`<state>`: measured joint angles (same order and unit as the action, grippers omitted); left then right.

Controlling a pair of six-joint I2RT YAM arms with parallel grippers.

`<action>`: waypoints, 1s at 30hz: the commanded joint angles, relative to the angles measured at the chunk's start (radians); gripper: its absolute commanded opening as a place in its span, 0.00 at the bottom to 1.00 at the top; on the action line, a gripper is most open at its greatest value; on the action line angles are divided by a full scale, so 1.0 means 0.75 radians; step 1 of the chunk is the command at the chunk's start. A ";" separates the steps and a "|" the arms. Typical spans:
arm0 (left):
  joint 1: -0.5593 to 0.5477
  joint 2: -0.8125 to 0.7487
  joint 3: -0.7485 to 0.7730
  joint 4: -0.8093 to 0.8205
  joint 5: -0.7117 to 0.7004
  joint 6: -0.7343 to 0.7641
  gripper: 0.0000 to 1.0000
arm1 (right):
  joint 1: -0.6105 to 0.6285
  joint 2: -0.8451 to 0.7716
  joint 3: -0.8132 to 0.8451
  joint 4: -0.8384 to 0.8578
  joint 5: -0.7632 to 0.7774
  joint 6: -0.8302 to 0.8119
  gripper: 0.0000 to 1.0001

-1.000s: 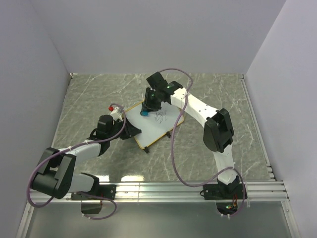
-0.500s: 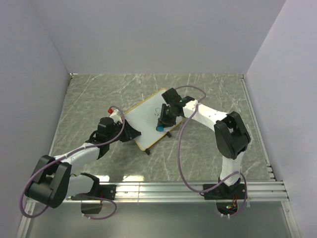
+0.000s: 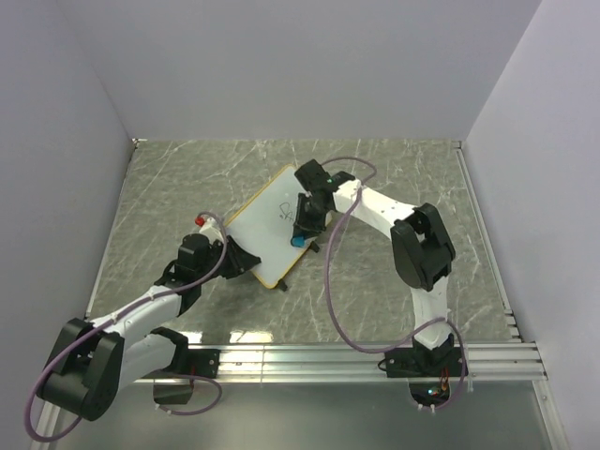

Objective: Erase the whiteboard

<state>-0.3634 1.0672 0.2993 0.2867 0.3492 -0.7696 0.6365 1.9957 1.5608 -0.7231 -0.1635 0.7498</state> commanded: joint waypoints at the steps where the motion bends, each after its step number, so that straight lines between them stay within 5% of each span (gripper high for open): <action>1: -0.002 -0.044 -0.066 -0.124 -0.026 0.028 0.00 | -0.016 0.092 0.240 0.101 0.079 0.017 0.00; 7: -0.002 -0.102 -0.113 -0.118 -0.028 0.012 0.00 | -0.016 0.188 0.502 0.058 0.028 0.056 0.00; 15: -0.002 -0.032 -0.100 -0.084 -0.001 0.026 0.00 | -0.016 0.223 0.555 0.113 -0.052 0.113 0.00; 24: -0.002 -0.034 -0.102 -0.077 0.011 0.030 0.00 | -0.020 0.156 0.402 0.177 -0.056 0.082 0.00; 30: -0.002 -0.044 -0.107 -0.080 0.003 0.026 0.00 | -0.088 0.098 0.112 0.224 -0.038 0.082 0.00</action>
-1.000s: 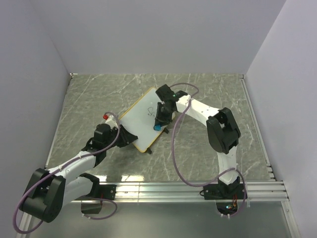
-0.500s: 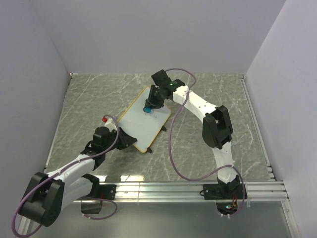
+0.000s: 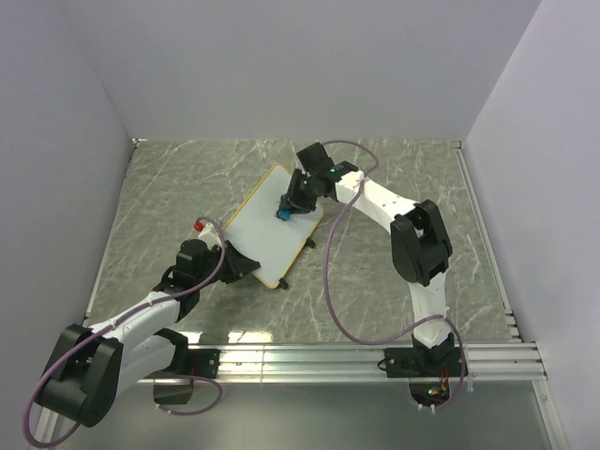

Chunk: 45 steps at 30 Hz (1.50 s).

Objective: Erase the whiteboard

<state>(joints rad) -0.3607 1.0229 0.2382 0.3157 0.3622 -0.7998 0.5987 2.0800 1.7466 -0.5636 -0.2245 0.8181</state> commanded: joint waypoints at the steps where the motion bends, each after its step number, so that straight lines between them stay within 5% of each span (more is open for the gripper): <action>1: -0.006 0.017 -0.025 -0.116 -0.015 0.066 0.00 | -0.046 -0.022 -0.167 0.029 0.048 -0.007 0.00; 11: -0.006 0.031 -0.021 -0.116 -0.019 0.066 0.00 | -0.082 -0.082 -0.369 0.062 0.070 -0.046 0.00; 33: -0.008 0.041 -0.015 -0.114 -0.015 0.072 0.00 | 0.053 0.205 0.453 -0.128 -0.059 0.032 0.00; 45: -0.008 0.041 -0.015 -0.112 -0.002 0.085 0.00 | -0.123 0.023 -0.142 0.058 -0.044 0.085 0.00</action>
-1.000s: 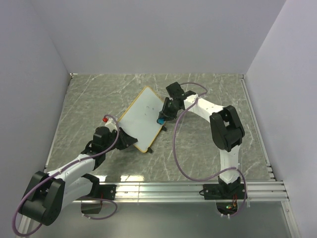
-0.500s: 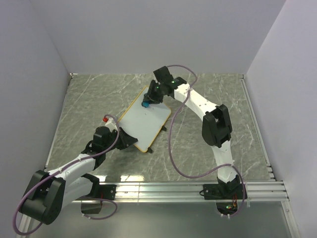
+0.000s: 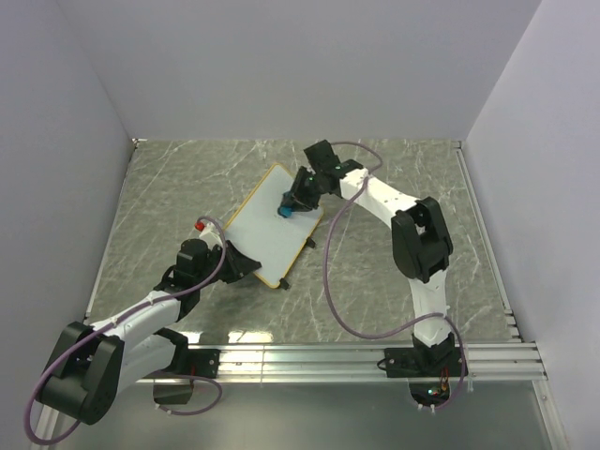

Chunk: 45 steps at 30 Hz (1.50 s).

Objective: Erase the whiteboard

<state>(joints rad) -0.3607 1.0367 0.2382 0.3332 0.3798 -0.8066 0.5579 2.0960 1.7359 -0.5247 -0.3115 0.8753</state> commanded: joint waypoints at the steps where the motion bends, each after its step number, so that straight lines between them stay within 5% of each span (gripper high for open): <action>1: -0.008 0.023 -0.015 -0.135 -0.024 0.094 0.00 | -0.085 -0.007 -0.146 -0.002 0.088 -0.003 0.00; 13: -0.008 0.037 -0.007 -0.135 -0.026 0.094 0.00 | -0.096 -0.009 -0.177 -0.039 0.086 -0.069 0.00; 28: -0.008 0.037 -0.005 -0.142 -0.038 0.090 0.00 | 0.295 0.150 0.338 -0.198 0.025 -0.073 0.00; 39: -0.008 0.021 -0.005 -0.160 -0.062 0.082 0.00 | 0.175 -0.017 0.030 -0.135 0.115 -0.114 0.00; 45: -0.008 -0.040 -0.017 -0.172 -0.093 0.069 0.29 | 0.072 -0.170 -0.208 -0.070 0.149 -0.134 0.00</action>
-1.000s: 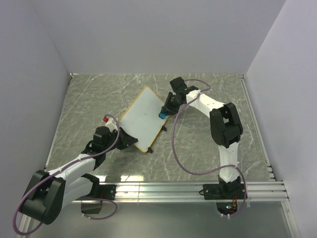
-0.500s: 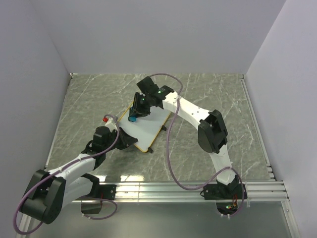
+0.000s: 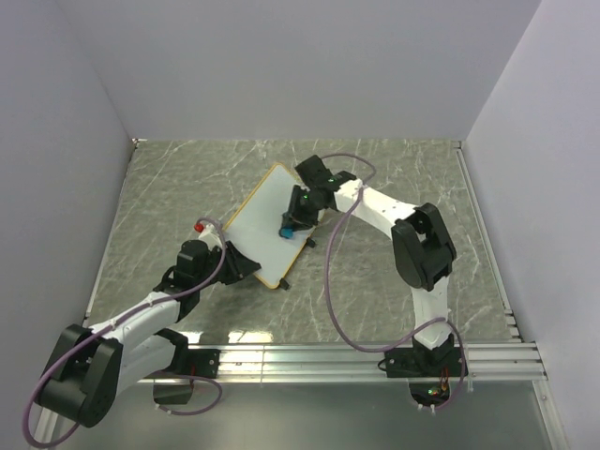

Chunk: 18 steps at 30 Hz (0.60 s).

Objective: Erase the whiteboard

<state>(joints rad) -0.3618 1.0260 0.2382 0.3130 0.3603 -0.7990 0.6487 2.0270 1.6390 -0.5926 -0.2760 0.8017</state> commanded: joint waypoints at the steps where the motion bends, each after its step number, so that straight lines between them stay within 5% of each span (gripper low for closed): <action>1: -0.006 -0.036 -0.023 -0.147 -0.073 0.059 0.37 | -0.057 -0.093 -0.129 0.029 0.104 -0.040 0.00; 11: -0.006 -0.128 -0.044 -0.182 -0.096 0.045 0.79 | -0.088 -0.175 -0.236 0.040 0.147 -0.069 0.00; 18: -0.006 -0.257 -0.033 -0.264 -0.086 0.041 0.88 | -0.102 -0.205 -0.246 0.035 0.155 -0.083 0.00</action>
<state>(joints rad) -0.3637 0.8871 0.2115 0.1432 0.2996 -0.7750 0.5789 1.9469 1.4635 -0.5758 -0.1833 0.7601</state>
